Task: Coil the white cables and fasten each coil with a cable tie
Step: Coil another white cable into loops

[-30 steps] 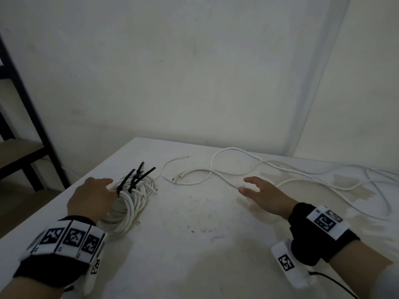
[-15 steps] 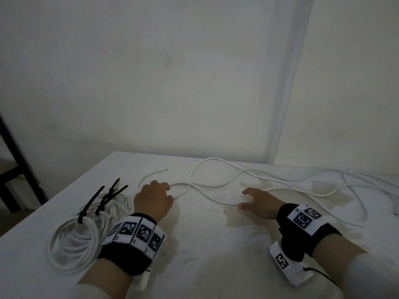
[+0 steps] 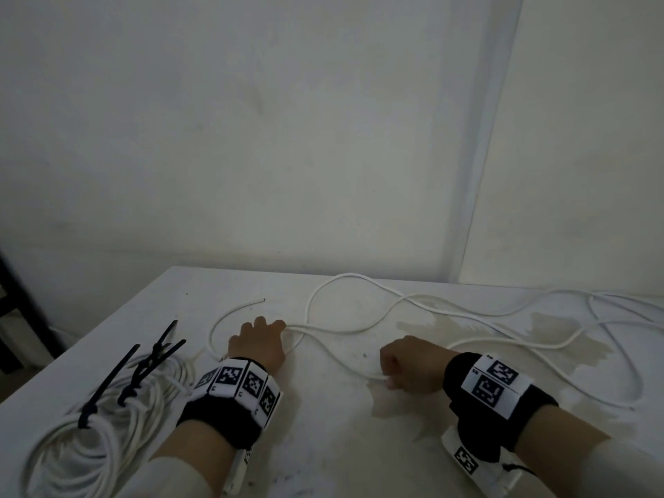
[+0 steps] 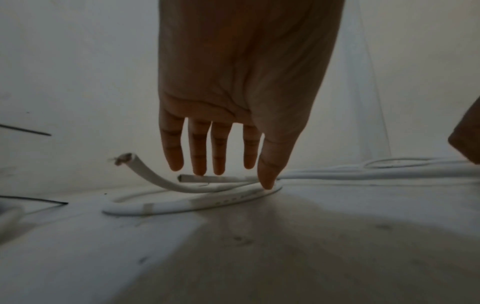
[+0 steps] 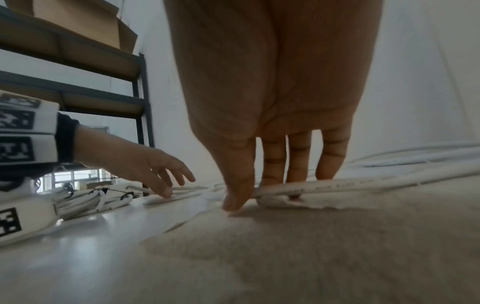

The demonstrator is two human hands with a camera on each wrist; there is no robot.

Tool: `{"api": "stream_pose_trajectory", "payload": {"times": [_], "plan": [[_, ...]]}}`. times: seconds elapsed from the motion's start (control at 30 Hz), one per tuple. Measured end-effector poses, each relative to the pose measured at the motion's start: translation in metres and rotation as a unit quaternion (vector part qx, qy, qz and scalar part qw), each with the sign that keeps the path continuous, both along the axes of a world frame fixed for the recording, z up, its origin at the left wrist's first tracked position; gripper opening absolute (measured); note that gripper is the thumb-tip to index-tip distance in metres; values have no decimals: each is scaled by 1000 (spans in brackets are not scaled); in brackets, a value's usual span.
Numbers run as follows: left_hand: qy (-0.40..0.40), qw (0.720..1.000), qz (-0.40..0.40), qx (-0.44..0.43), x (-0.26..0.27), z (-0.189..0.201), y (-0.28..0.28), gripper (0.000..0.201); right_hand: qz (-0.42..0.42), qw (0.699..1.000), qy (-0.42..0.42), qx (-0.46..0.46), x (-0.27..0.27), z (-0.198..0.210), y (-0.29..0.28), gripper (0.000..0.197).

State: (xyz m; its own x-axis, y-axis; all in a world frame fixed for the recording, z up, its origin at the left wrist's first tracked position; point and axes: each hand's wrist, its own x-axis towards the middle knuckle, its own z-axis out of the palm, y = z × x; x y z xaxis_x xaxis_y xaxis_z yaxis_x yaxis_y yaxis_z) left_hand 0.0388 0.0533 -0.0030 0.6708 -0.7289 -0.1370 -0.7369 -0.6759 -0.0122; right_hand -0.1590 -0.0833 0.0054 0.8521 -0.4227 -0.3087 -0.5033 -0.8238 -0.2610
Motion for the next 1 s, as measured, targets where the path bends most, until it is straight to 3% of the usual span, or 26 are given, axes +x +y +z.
{"api": "stream_pose_trajectory", "payload": {"times": [0.1, 0.2, 0.33, 0.4, 0.47, 0.53, 0.73, 0.8, 0.9, 1.0], "plan": [[-17, 1000, -18, 1, -3, -1, -3, 49, -23, 989, -130, 72, -8, 7, 0, 30], [-29, 1000, -12, -2, -5, 3, -4, 45, -69, 953, -275, 105, -21, 21, -4, 27], [-52, 997, -53, -16, -15, 15, -1, 31, -102, 916, -370, 117, -42, 38, -15, 26], [43, 993, -83, -65, -29, 19, 0, 33, -121, 909, -381, 121, -52, 41, -18, 24], [151, 979, -87, -111, -50, 25, 2, 47, -141, 900, -399, 110, -59, 43, -19, 24], [201, 967, -92, -130, -70, 31, 5, 60, -167, 884, -426, 93, -67, 47, -20, 24], [139, 953, -176, -205, -98, 46, 15, 42, -229, 858, -458, 47, -99, 57, -26, 18], [148, 928, -195, -282, -101, 49, 15, 41, -237, 860, -450, 35, -111, 58, -26, 18], [180, 862, -171, -443, -104, 57, 16, 34, -227, 879, -418, 29, -125, 52, -18, 14], [136, 843, -127, -505, -101, 64, 18, 34, -212, 908, -361, 11, -140, 38, -6, 9]]}}
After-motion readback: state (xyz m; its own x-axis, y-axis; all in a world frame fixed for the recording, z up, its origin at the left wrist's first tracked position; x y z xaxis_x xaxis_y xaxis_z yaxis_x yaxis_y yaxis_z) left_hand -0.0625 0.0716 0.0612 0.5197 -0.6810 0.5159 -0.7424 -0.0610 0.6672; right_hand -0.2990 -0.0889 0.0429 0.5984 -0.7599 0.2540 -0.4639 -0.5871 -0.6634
